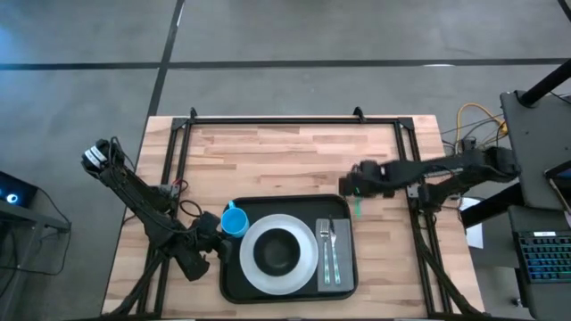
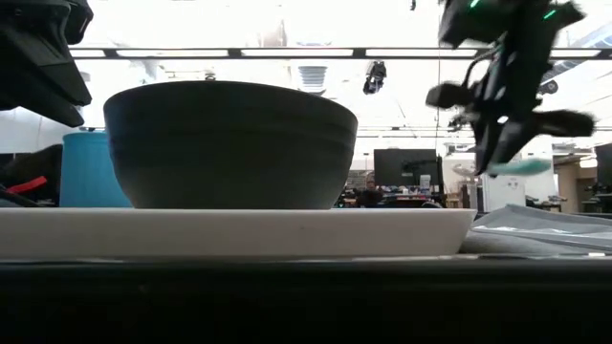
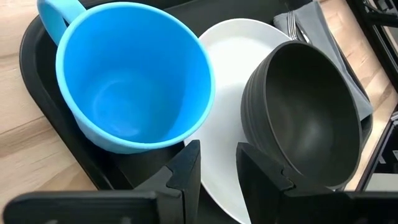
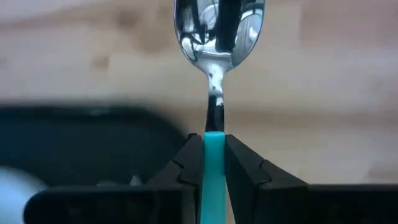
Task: Set up tray
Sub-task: Put the spoon on top of the napkin
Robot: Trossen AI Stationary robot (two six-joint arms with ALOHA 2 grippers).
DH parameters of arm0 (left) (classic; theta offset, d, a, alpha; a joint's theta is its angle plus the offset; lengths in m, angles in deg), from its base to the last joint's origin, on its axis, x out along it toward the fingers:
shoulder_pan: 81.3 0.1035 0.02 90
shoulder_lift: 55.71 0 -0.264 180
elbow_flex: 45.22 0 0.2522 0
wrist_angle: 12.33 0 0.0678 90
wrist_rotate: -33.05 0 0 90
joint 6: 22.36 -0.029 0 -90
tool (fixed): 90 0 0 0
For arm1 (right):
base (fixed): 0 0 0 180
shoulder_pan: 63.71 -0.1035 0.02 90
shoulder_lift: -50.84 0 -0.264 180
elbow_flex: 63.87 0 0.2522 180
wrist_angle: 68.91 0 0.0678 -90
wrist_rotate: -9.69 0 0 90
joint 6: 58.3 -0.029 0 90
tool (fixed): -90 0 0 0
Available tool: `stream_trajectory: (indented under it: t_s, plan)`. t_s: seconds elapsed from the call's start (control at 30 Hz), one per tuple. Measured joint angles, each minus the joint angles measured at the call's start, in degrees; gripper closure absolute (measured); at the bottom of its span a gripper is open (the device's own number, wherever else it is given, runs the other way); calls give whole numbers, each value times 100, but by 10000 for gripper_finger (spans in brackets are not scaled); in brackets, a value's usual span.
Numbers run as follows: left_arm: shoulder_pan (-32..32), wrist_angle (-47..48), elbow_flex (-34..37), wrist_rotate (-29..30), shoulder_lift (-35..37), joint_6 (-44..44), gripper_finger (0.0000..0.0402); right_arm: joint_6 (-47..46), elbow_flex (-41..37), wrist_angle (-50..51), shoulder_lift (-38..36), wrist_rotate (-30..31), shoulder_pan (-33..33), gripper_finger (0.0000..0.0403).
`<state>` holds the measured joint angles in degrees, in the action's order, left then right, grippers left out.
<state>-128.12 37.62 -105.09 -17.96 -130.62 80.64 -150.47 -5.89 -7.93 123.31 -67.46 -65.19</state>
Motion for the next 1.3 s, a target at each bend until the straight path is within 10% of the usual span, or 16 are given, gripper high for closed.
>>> stream_trajectory:
  t_s: [0.37, 0.83, 1.3]
  plan:
    - [0, 1, 2, 2, 0, -49, 317, -3501, 223, -562, 774, 596, -3277, 368]
    - [0, -173, 2, 4, 0, -28, 317, -2865, 1500, -606, 2512, -136, -3368, 362]
    - [0, -175, 2, 0, 0, -27, 317, -3319, 1314, -1005, 2708, -191, -3321, 360]
